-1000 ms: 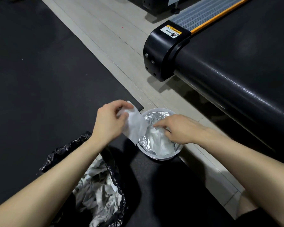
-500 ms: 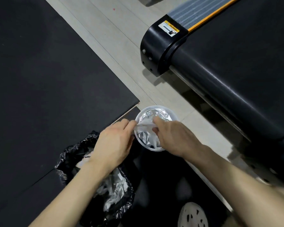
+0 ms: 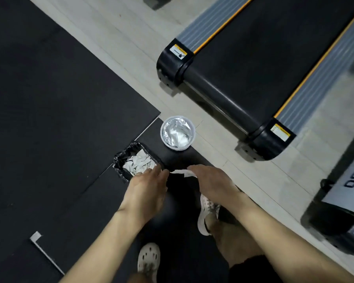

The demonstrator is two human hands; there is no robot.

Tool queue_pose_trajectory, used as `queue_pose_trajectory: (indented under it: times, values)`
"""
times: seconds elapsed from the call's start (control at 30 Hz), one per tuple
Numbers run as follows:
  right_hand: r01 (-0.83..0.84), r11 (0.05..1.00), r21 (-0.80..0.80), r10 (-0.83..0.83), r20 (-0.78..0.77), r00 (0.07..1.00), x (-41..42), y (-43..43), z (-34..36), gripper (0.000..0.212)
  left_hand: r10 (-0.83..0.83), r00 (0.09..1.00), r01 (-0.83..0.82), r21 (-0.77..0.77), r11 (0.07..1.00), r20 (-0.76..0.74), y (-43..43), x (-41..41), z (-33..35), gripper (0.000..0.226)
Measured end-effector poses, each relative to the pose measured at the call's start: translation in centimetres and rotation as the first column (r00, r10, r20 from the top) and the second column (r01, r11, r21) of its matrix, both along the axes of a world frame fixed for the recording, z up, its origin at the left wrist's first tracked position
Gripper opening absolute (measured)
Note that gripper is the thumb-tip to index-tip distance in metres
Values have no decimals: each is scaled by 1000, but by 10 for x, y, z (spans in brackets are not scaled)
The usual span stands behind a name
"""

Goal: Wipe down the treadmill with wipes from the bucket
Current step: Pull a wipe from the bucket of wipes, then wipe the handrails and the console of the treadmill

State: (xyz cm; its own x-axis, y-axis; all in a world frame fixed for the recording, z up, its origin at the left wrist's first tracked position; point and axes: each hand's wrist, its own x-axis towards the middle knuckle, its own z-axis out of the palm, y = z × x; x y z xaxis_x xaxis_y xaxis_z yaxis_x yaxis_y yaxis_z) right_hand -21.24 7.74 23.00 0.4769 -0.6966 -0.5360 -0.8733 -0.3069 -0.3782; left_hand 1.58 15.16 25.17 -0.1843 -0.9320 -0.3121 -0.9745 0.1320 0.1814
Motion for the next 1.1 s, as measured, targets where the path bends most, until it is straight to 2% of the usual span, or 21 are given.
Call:
queue_pose_trajectory:
  times: [0.1, 0.2, 0.3, 0.4, 0.53, 0.73, 0.83, 0.9, 1.0, 1.1]
  values:
    - [120, 990, 69, -117, -52, 992, -13, 29, 82, 71, -101, 994, 101, 0, 995, 53, 22, 6, 57, 29]
    - [235, 972, 18, -232, -107, 967, -41, 76, 165, 74, -173, 982, 171, 31, 985, 71, 46, 5, 129, 34]
    - [336, 941, -39, -338, -69, 939, -71, 128, 224, 62, -231, 969, 232, -11, 973, 86, 65, -5, 187, 28]
    - [510, 856, -88, -511, 10, 859, -121, 193, 291, 45, -379, 918, 388, -61, 920, 115, 82, -45, 253, 28]
    - [690, 706, -159, -695, 31, 718, -195, 280, 354, 53, -568, 819, 574, -108, 812, 87, 94, -135, 313, 22]
    - [868, 453, -202, -876, 81, 476, -320, 403, 393, 51, -787, 602, 791, -234, 566, 132, 114, -319, 360, 18]
    - [908, 355, -223, -921, 84, 380, -388, 452, 391, 53, -831, 532, 836, -257, 485, 163, 135, -412, 375, 22]
    - [919, 326, -220, -930, 98, 354, -434, 475, 387, 48, -842, 515, 845, -255, 469, 160, 150, -468, 378, 25]
    - [926, 319, -201, -927, 135, 349, -502, 494, 386, 35, -828, 541, 832, -238, 502, 145, 168, -539, 382, 31]
    - [926, 321, -197, -922, 157, 354, -560, 490, 399, 40, -807, 575, 812, -207, 545, 134, 172, -590, 389, 34]
